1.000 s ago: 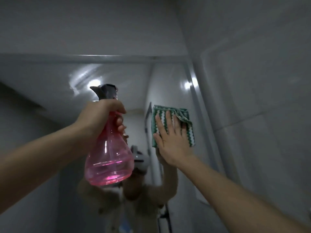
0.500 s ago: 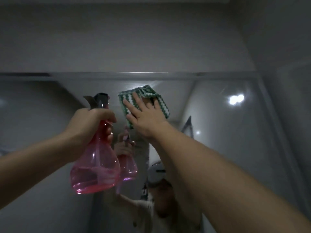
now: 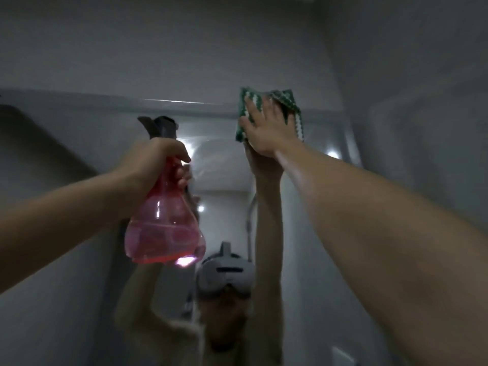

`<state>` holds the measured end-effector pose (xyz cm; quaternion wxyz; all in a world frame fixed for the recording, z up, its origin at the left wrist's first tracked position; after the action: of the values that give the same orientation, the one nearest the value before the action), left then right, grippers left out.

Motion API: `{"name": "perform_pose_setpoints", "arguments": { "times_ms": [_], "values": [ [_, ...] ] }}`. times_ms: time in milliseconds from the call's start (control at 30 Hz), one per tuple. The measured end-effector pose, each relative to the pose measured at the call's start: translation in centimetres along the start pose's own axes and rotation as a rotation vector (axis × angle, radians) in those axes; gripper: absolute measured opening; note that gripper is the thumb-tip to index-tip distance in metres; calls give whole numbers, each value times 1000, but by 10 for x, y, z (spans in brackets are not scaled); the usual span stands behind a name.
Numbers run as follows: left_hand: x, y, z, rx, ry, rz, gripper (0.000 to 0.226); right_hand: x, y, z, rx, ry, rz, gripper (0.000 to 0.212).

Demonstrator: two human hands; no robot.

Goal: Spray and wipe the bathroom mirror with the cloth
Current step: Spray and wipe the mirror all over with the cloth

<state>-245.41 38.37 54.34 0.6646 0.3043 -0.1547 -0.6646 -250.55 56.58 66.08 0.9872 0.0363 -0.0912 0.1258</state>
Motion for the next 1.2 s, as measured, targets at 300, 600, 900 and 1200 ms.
{"name": "perform_pose_setpoints", "arguments": {
  "times_ms": [300, 600, 900, 1200],
  "values": [
    [-76, -32, -29, 84, -118, -57, 4, 8, 105, -69, -186, 32, 18, 54],
    [-76, -92, -91, 284, -283, -129, 37, -11, 106, -191, -247, 18, -8, 55],
    [-4, -120, -167, 241, -74, -49, 21, -53, 44, -330, -164, -61, 32, 57],
    [60, -141, -242, 271, 51, 120, 17, -88, -27, -429, -72, -70, 37, 60]
  ]
}}
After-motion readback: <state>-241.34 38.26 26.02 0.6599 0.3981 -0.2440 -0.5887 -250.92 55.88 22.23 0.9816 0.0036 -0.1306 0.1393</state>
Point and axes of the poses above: each hand's wrist, its own z-axis towards the middle knuckle, its own x-axis out of the back of the hand, y = z × x, the point moved 6 cm from there along z, towards the middle knuckle, and after that the axes turned 6 degrees about y, right-handed, at the moved point
